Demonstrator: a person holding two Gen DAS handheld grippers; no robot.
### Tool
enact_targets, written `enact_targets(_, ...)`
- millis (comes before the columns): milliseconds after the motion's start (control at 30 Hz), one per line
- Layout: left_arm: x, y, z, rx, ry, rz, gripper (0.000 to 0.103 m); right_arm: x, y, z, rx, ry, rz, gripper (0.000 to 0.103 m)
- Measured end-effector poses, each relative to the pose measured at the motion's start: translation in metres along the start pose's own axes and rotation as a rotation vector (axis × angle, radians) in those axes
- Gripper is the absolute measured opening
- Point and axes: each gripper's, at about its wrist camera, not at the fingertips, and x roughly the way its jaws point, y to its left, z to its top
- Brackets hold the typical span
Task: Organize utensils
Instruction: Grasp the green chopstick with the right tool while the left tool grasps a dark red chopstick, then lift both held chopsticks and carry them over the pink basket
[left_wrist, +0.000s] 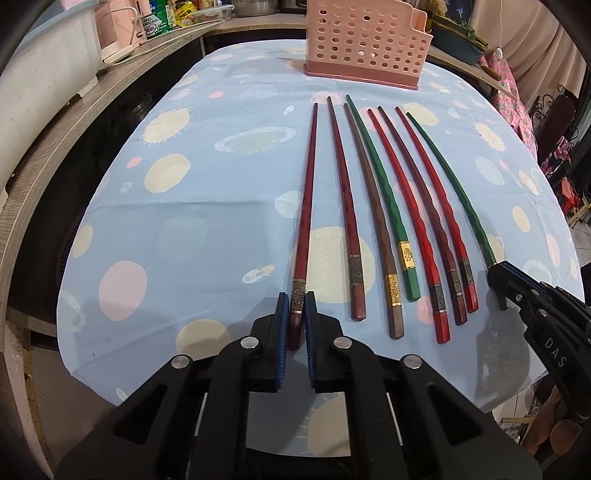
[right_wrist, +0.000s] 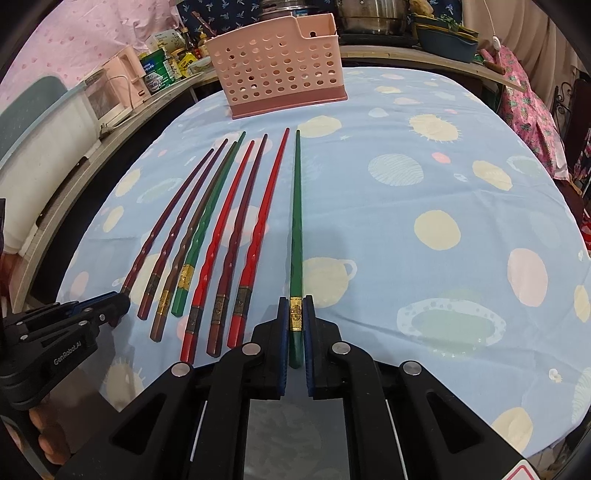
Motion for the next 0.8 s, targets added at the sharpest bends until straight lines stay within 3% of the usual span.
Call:
enact_targets(433,-0.023,0.009,0.022,-0.051,-0.043,-0.025,0.007,-0.029,-0.020,0.027,0.046,-0.092,0.010,0.007)
enact_targets(800,-0.072,0.024,0.080,-0.105,-0.190,-0.050,0.007,-0.073,-0.034,0.079,0.067,-0.245,0.030,0.007)
